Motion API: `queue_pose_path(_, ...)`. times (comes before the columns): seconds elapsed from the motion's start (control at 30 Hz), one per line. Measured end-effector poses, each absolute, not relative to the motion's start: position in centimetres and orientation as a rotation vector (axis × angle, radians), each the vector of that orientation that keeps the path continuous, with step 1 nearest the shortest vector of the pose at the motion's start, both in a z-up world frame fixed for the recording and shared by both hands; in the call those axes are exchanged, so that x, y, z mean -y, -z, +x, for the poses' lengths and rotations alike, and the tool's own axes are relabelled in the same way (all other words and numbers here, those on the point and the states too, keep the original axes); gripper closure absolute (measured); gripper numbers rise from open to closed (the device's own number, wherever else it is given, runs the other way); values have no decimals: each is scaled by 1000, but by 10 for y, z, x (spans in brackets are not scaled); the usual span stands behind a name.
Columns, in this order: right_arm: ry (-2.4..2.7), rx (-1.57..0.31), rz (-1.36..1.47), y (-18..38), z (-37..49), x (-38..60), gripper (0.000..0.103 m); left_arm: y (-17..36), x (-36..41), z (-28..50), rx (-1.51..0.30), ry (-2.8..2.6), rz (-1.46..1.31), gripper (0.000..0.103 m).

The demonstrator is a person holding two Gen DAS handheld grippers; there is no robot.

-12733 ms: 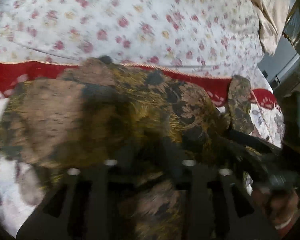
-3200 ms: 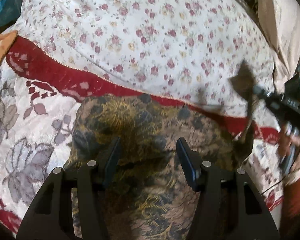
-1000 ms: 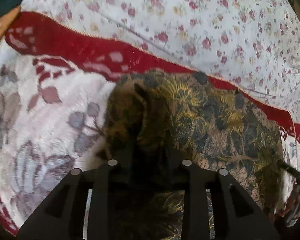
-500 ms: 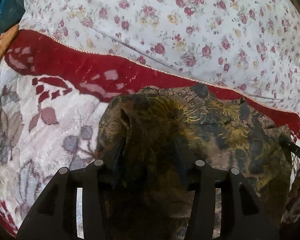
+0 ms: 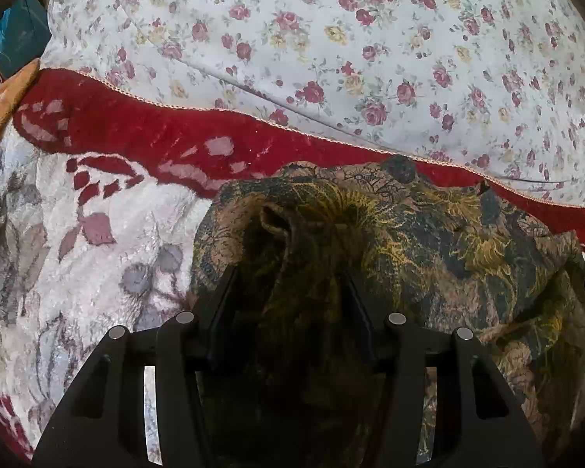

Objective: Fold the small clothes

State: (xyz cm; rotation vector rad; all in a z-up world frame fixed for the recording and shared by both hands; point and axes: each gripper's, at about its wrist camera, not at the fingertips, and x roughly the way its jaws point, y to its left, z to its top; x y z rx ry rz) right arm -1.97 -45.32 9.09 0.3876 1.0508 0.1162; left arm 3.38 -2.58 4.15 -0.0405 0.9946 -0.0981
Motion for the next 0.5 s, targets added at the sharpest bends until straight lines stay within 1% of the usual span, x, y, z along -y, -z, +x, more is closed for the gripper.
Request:
queue_pose_path(0.03,-147,-1047,360,-98,-25,444,62,-41,26,33,-996,96,-38,51)
queue_pose_path(0.07,-165,-1046,345,-100,-26,437,50,-41,27,32,-997,95,-37,51)
queue_pose_path(0.3,-266,-1068,231,-104,-47,395,50,-47,29,25,-989,98,-36,51)
queue_pose_path(0.5,-303,-1102,40,-91,-66,374,49,-50,31,20,-994,112,-46,51)
